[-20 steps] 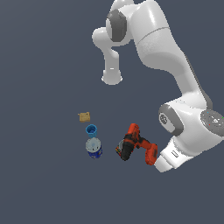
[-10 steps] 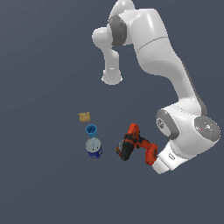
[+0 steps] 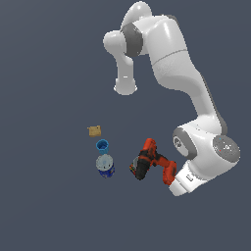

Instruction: Pick up a designated object from a clutter of objects.

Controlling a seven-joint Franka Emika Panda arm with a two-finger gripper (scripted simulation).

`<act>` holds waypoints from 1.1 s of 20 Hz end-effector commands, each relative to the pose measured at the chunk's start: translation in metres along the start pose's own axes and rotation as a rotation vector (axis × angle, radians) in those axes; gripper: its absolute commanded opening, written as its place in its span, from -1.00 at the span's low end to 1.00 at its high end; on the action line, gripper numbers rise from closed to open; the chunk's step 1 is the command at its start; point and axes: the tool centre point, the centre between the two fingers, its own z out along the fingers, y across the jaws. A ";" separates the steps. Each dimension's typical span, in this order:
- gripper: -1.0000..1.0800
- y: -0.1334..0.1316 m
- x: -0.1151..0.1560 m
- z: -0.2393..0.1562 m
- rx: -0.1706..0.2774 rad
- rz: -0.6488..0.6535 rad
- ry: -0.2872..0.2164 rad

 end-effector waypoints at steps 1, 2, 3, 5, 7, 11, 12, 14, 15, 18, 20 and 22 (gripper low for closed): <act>-1.00 0.000 0.001 -0.001 0.000 0.000 0.001; -1.00 0.000 0.001 -0.001 0.000 0.000 0.001; -1.00 0.000 0.001 -0.001 0.000 0.000 0.001; -1.00 0.000 0.001 -0.001 0.000 0.000 0.001; -1.00 0.000 0.001 -0.001 0.000 0.000 0.001; -1.00 0.000 0.000 0.000 0.000 0.000 0.000; -1.00 0.000 0.000 -0.001 0.000 0.000 0.000; -1.00 0.001 -0.002 -0.002 0.000 0.000 0.000; -1.00 0.001 -0.002 -0.003 0.000 0.000 0.000; -1.00 0.003 -0.007 -0.006 0.000 0.000 0.000; -1.00 0.005 -0.010 -0.010 0.000 0.000 0.000; -1.00 0.007 -0.015 -0.014 0.000 0.000 0.000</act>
